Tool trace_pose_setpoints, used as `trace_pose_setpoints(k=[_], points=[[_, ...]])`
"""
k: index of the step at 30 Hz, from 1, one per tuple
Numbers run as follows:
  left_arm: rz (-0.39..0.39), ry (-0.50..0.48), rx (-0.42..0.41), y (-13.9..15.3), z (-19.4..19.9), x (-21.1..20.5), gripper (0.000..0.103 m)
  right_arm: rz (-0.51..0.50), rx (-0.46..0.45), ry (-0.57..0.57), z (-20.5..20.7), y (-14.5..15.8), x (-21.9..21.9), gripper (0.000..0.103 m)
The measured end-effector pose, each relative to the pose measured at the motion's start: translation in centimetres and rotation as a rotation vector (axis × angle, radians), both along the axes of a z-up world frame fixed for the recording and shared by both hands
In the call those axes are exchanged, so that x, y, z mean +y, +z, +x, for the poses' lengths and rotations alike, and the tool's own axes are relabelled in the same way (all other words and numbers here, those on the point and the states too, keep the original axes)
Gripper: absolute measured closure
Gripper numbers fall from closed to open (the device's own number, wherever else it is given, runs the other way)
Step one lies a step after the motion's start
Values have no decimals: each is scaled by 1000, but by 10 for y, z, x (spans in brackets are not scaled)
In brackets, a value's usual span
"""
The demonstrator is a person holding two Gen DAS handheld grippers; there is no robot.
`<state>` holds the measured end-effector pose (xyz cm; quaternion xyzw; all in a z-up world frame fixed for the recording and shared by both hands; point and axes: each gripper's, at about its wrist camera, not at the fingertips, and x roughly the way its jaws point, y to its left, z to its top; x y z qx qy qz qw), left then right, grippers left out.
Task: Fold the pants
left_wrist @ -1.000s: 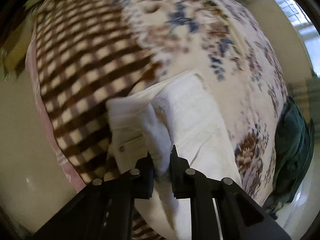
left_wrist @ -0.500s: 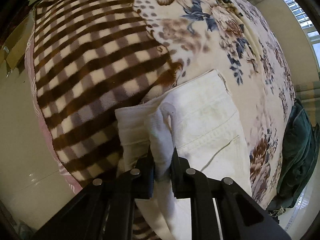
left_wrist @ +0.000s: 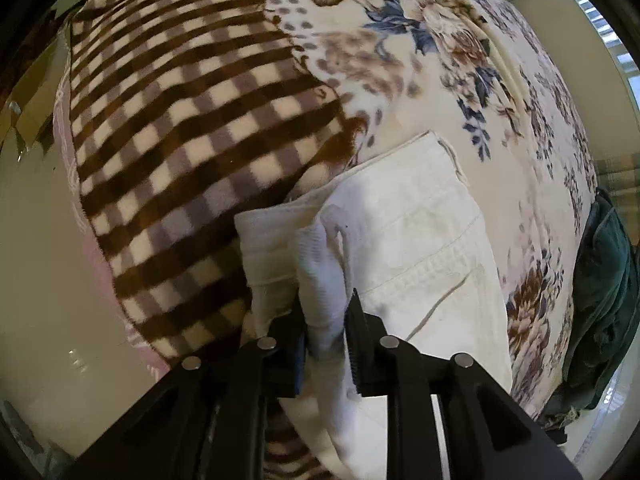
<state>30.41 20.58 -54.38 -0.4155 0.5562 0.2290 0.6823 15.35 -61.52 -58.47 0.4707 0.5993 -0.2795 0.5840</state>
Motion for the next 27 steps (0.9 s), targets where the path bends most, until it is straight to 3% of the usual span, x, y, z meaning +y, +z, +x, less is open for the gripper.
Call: trace_pose_setpoints(k=[2,7,9,11,16,17,18,20,24,27], points=[[41,-25,26,12,-5,-5,75,-9,-60,-68,-12,6,-16,61],[136,-101,60,40,-20,-25,57,11,-140,-234,-28,-3,-50,61],[169,-131,66,48,-21,-36,42,18,-161,-291,-36,-6,-58,61],[194,-182,52,58,-14,-55,37,24,-216,-347,-39,-5,-69,61],[204,-361,-5,72,18,-126,37,-28,-333,-342,-21,13,-88,61],[208,-416,-23,73,26,-148,37,-30,-321,-324,-17,12,-91,61],[210,-484,-40,72,33,-172,37,-30,-309,-307,-15,10,-93,68],[204,-600,-50,63,45,-217,37,-51,-270,-280,-12,7,-96,97],[155,-796,-18,31,53,-298,37,-137,-220,-244,-25,18,-98,99],[137,-925,-6,10,51,-353,37,-126,-170,-214,-41,11,-94,99]])
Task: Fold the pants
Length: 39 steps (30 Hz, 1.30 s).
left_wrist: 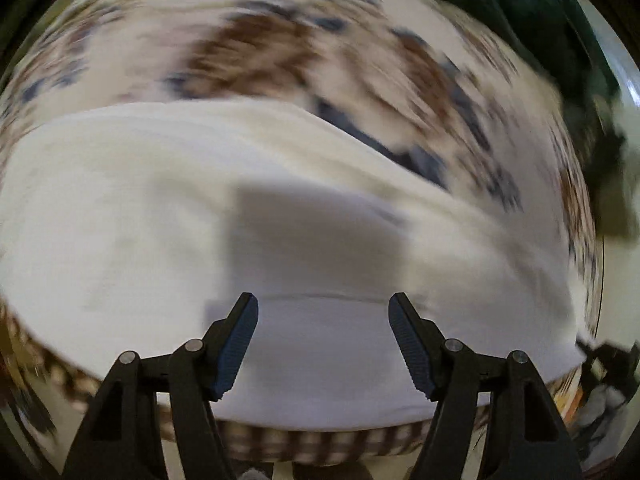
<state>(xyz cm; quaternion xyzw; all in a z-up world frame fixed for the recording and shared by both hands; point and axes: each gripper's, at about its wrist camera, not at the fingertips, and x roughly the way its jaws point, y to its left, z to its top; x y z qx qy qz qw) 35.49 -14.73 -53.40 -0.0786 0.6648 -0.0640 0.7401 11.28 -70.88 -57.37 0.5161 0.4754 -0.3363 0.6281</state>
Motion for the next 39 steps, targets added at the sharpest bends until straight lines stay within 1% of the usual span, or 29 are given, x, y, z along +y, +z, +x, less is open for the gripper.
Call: trace_pose_setpoints(k=[1,2,3,5,7,8,9,10,11,12,15,17,20,21,22,24,25,26,27,29,30,31,33,34,35,37,38,39], points=[[0,-38,9,-8,-2,-17,37,29,24,36,0,-11,0,99],[6,-65,16,-14,-3,-27,37,49,30,53,-5,-14,0,94],[14,-96,35,-24,-4,-39,37,75,25,56,-8,-19,-2,90],[28,-126,68,-39,-5,-51,37,101,-5,57,-11,-21,-5,87],[61,-159,74,-50,-3,-56,35,101,-23,55,-14,-20,-7,87],[59,-167,77,-54,-1,-57,29,103,-29,52,-16,-21,-8,87],[51,-169,76,-55,0,-58,19,102,-29,53,-18,-22,-8,87],[33,-176,77,-58,2,-60,13,92,-26,62,-18,-23,-7,88],[18,-189,84,-61,3,-62,2,80,-18,76,-18,-22,-5,93],[12,-198,89,-63,3,-65,0,56,-8,94,-16,-19,-3,97],[79,-217,102,-72,6,-73,0,7,14,120,-12,-8,-2,99],[119,-205,110,-76,8,-78,0,-15,36,137,-10,-4,-3,99],[166,-174,95,-78,6,-82,0,17,84,183,-6,-17,-4,98],[175,-165,92,-78,6,-83,0,47,95,188,-6,-23,-6,94],[186,-159,97,-80,4,-91,0,71,85,173,-9,-24,-10,90],[202,-156,138,-77,6,-96,0,65,87,162,-15,-17,-15,76],[192,-134,165,-72,8,-102,0,47,92,159,-20,-10,-17,73],[140,-117,185,-66,7,-106,0,39,89,156,-25,-6,-18,63],[115,-118,191,-61,8,-110,0,34,78,149,-30,-2,-18,53],[70,-154,174,-51,0,-132,0,64,26,131,-40,-2,-18,45],[69,-174,164,-49,-4,-139,0,97,3,119,-43,-7,-18,45],[70,-204,159,-51,-10,-154,0,117,3,105,-44,-13,-18,45],[73,-230,183,-61,-17,-170,0,169,-35,65,-47,-28,-18,45],[118,-248,180,-69,-21,-179,0,185,-35,38,-49,-37,-19,45],[145,-262,170,-73,-21,-184,0,191,-59,15,-50,-39,-17,45],[168,-272,157,-76,-23,-190,0,163,-146,-15,-52,-35,-16,48],[168,-271,158,-76,-22,-192,0,132,-184,0,-51,-29,-15,51],[165,-271,158,-76,-22,-189,0,113,-201,16,-49,-26,-13,52]])
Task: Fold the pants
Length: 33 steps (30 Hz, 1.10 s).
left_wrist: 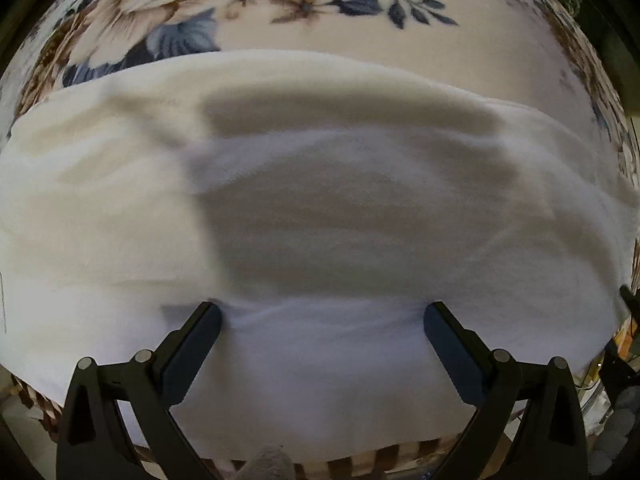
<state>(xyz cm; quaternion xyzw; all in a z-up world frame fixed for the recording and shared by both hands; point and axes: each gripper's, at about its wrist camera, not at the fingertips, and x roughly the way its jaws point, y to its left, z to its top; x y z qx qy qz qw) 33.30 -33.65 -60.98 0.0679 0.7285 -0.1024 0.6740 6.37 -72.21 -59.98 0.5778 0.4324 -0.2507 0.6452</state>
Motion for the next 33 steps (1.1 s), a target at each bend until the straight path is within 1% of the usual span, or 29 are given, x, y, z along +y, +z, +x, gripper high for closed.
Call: trace_pose_setpoints(k=[2,4,5,7,8,9,11,13,14,15,16,17,18,19,20,22,25,26,28,30,31,32,33], points=[[-9,-1,2,-1,0,-1,0,4,-53,14,3,-1,1,51],[-15,7,3,-4,-1,-3,0,42,-91,11,8,-11,-1,51],[-16,13,3,-3,-5,12,0,51,-99,9,12,-18,-2,49],[-11,31,6,-5,-5,12,0,81,-131,-11,18,-31,-5,49],[-7,44,12,-6,-4,12,0,94,-163,-23,20,-34,-6,45],[-5,51,17,-7,-3,11,0,113,-217,-26,24,-35,-7,44],[5,62,36,-9,-1,8,0,136,-283,-4,35,-35,-6,43],[10,70,50,-9,6,9,0,142,-313,45,49,-37,-1,43],[11,74,58,-9,7,8,0,136,-303,65,55,-37,2,47],[12,75,65,-9,8,7,0,122,-286,78,62,-37,5,76],[8,76,63,-9,9,6,0,100,-253,87,67,-37,8,95],[-2,88,63,-7,14,8,0,76,-197,94,71,-35,10,94],[-14,99,64,-7,30,12,0,58,-197,82,71,-30,12,94],[-34,114,62,-3,30,15,0,28,-186,73,72,-21,14,94],[-64,136,56,1,30,19,0,10,-188,76,73,-13,17,94],[-106,170,55,7,30,27,0,-34,-204,92,81,12,27,94],[-144,236,56,20,29,52,0,-94,-241,165,103,59,55,94],[-150,247,52,26,38,72,0,-106,-250,186,107,71,63,94],[-171,275,29,40,42,94,0,-137,-267,246,120,98,92,94],[-187,303,-4,61,44,118,0,-153,-283,307,137,118,129,94],[-197,318,-21,70,43,133,0,-161,-288,342,147,126,154,94],[-207,334,-37,79,44,153,0,-168,-289,364,154,131,169,94],[-210,348,-50,87,36,165,0,-181,-288,394,160,134,193,94]])
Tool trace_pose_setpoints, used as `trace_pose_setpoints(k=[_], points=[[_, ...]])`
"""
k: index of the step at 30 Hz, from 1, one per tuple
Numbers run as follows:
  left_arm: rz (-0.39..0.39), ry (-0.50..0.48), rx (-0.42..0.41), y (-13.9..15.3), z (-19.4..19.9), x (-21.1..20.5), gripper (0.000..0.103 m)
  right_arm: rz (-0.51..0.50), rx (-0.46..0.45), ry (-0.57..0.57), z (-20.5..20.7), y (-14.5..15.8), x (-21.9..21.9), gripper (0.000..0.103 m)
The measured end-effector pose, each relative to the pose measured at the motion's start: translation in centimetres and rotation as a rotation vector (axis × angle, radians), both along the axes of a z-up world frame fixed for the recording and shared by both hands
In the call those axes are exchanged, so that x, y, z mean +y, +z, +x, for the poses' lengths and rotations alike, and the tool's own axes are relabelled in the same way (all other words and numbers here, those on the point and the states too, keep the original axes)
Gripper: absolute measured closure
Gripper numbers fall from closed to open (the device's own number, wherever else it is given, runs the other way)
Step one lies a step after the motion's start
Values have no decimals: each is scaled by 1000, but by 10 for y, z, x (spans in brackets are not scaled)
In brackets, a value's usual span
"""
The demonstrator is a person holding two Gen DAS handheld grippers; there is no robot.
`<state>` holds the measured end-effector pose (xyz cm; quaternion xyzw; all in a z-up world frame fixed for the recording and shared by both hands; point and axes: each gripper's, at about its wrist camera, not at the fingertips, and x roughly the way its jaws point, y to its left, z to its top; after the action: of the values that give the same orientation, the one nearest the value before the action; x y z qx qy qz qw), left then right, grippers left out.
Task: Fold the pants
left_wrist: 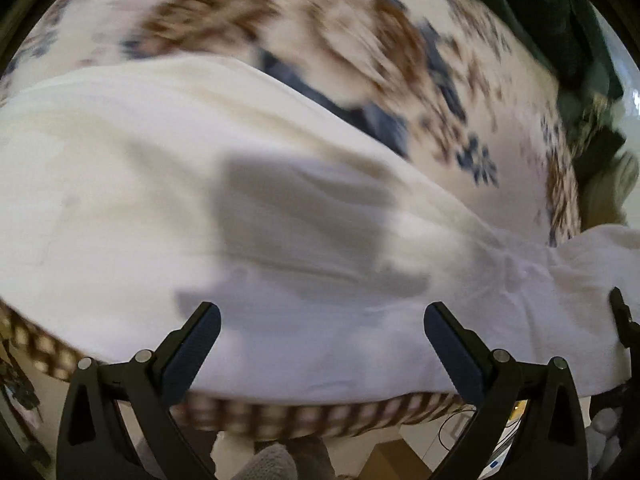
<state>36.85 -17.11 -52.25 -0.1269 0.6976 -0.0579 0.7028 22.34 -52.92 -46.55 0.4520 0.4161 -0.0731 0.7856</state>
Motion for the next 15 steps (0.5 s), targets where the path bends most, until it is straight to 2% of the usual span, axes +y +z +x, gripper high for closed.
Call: trace_pose_setpoints(k=[3,4,7,9,11,12,13,14,15], points=[[4,62,-33,16,-24,71,0,-8,12,79,20,-11,70,94],[11,86,-42,18,-27,79,0,-9,20,99,23,-18,90,94],[42,157,-63,30,-31,153,0,-26,65,171,39,-57,159,94],[71,189,-71,27,-32,176,0,-39,92,214,39,-80,195,94],[94,221,-77,27,-42,218,0,-76,127,282,42,-101,231,94],[105,230,-79,26,-46,226,0,-106,154,327,43,-111,252,92],[117,238,-80,26,-51,239,0,-143,180,363,43,-117,268,89],[127,249,-80,25,-55,250,0,-213,215,396,44,-120,287,78],[131,263,-80,26,-61,260,0,-267,238,421,46,-121,303,53]])
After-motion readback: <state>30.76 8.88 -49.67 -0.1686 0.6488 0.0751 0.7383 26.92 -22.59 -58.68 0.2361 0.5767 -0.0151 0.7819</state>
